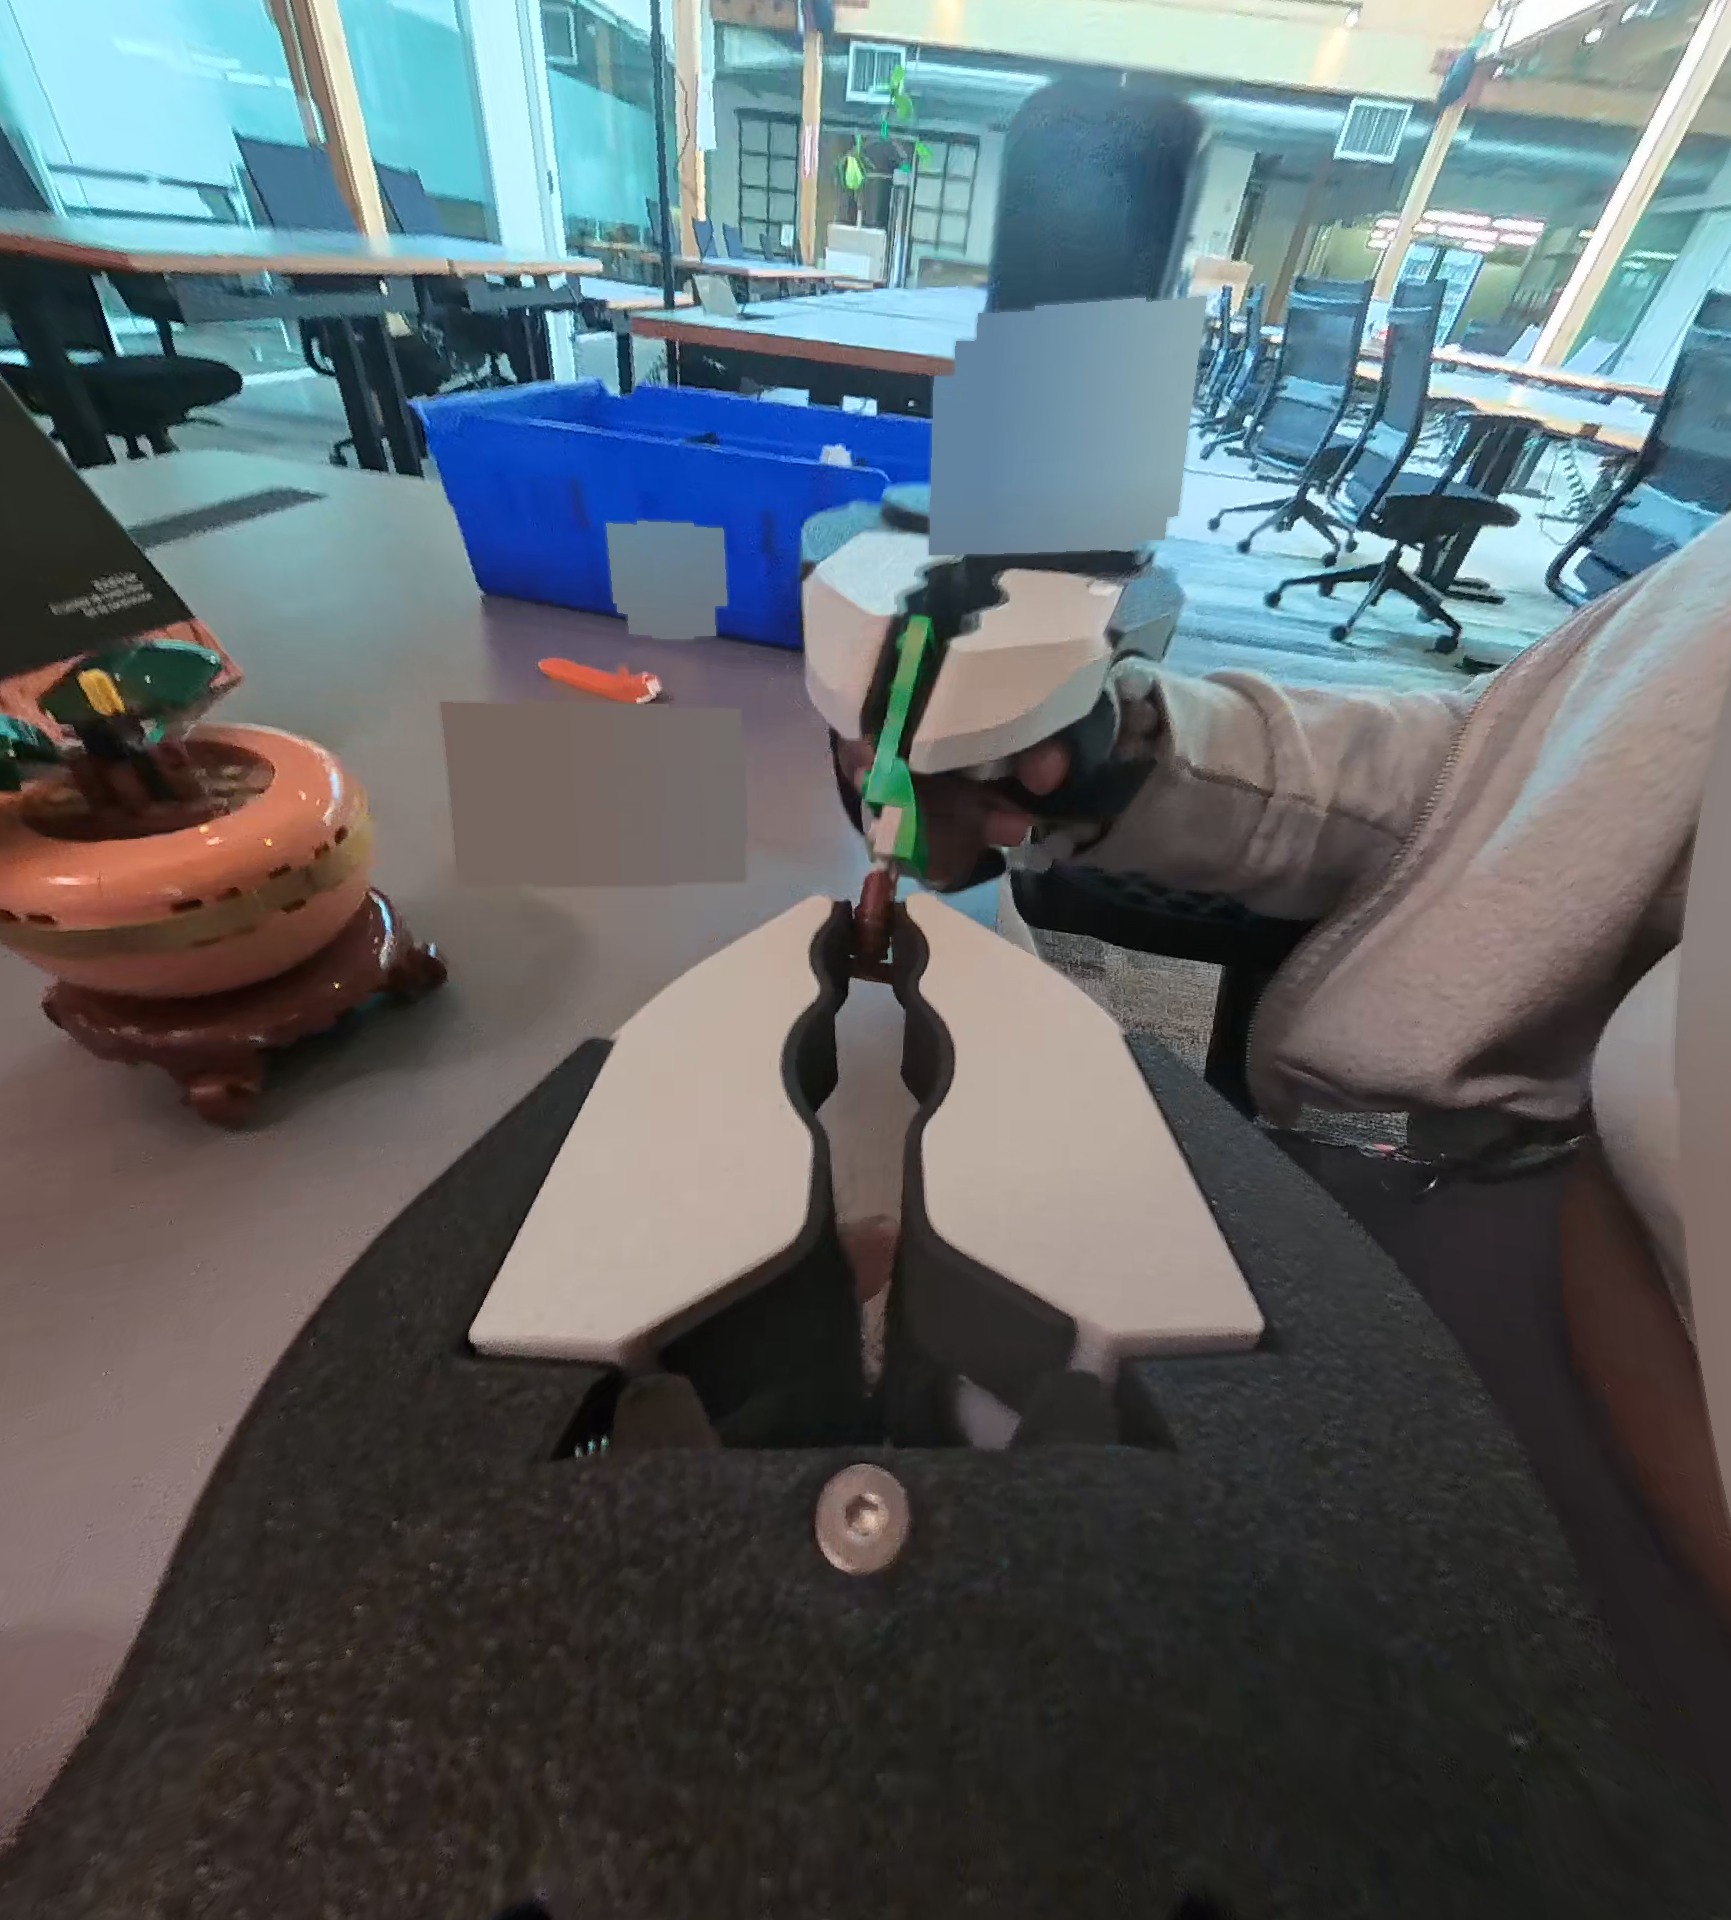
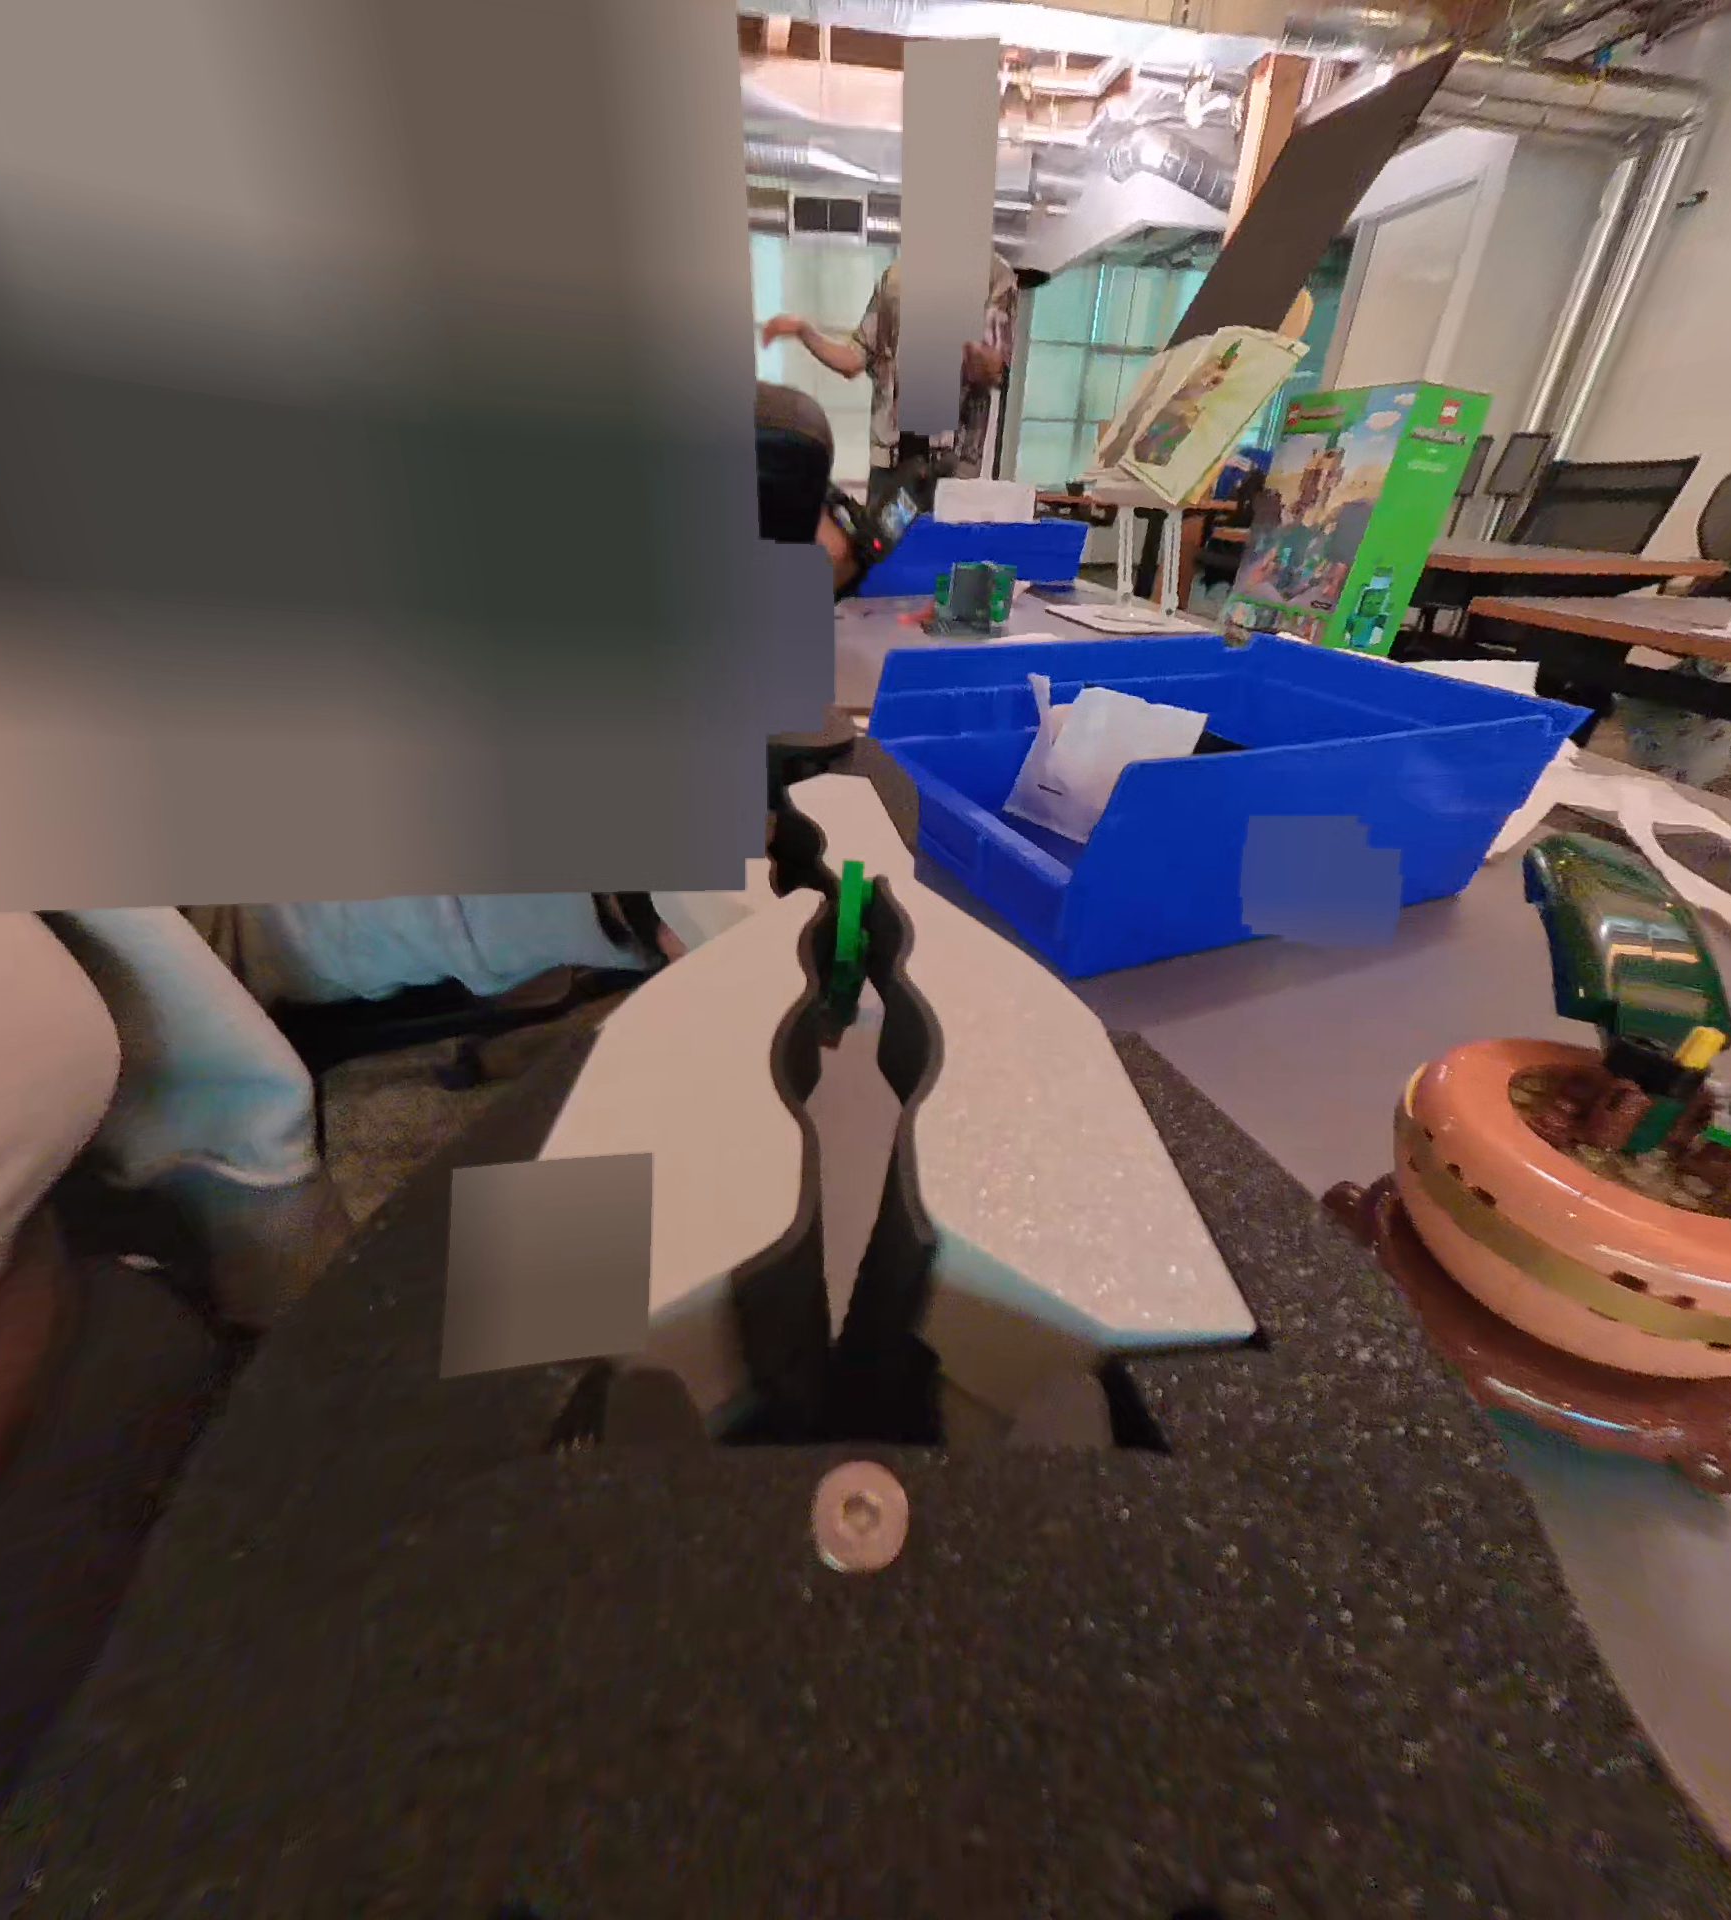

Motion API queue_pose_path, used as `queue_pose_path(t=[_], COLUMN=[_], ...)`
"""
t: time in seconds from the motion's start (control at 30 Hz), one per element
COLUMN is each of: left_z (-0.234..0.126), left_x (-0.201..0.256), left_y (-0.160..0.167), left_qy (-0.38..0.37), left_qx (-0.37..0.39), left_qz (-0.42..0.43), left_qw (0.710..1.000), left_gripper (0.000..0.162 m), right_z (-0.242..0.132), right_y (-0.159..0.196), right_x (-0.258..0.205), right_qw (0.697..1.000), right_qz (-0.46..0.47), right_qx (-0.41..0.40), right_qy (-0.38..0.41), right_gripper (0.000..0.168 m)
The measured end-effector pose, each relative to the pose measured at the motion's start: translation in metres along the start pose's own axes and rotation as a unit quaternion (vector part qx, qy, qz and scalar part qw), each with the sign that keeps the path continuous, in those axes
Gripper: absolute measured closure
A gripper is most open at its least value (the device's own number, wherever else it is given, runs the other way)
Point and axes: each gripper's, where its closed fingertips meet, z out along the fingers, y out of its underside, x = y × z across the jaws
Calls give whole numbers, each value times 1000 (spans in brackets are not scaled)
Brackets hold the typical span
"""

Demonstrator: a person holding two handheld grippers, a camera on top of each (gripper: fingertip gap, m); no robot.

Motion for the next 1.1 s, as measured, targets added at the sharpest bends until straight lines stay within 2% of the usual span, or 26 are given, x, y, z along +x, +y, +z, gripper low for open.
queue_pose_path(t=[0.13, 0.33, 0.37, 0.4, 0.47, 0.5, 0.6, 0.67, 0.77, 0.83, 0.9, 0.93, 0.97, 1.03, 1.1], left_z=[0, 0, 0, 1, 3, 5, 7, 7, 6, 4, 4, 5, 6, 6, 2], left_x=[-6, -9, -8, -7, -1, 1, -2, -4, -11, -17, -22, -22, -22, -21, -22], left_y=[4, 10, 10, 10, 12, 12, 8, 7, 7, 7, 10, 11, 10, 11, 14], left_qy=[-21, -59, -65, -66, -58, -57, -92, -109, -151, -197, -230, -235, -234, -214, -186], left_qx=[-15, -56, -59, -62, -75, -80, -74, -78, -103, -129, -160, -161, -153, -142, -145], left_qz=[1, 94, 117, 133, 151, 162, 214, 245, 303, 375, 443, 452, 448, 410, 356], left_qw=[1000, 992, 989, 987, 984, 982, 970, 960, 935, 897, 852, 846, 849, 875, 904], left_gripper=[155, 154, 147, 132, 124, 125, 150, 150, 150, 154, 154, 154, 154, 154, 154], right_z=[-3, -5, -5, -5, -4, -3, -1, 0, 1, 2, 1, 0, -1, -1, -5], right_y=[7, 13, 14, 15, 15, 15, 17, 17, 18, 20, 24, 25, 24, 25, 22], right_x=[3, -1, -2, -2, -5, -6, -7, -6, 1, 5, 8, 8, 9, 9, 15], right_qw=[996, 991, 991, 990, 987, 986, 985, 988, 994, 993, 988, 986, 984, 980, 983], right_qz=[-65, -100, -104, -109, -129, -136, -138, -116, -32, 60, 113, 129, 145, 160, 121], right_qx=[-51, -80, -82, -86, -86, -87, -96, -96, -84, -68, -66, -64, -60, -63, -63], right_qy=[23, 25, 25, 26, 30, 29, 33, 38, 62, 72, 82, 87, 90, 96, 126], right_gripper=[162, 164, 163, 163, 164, 164, 164, 163, 163, 164, 164, 164, 164, 164, 164])
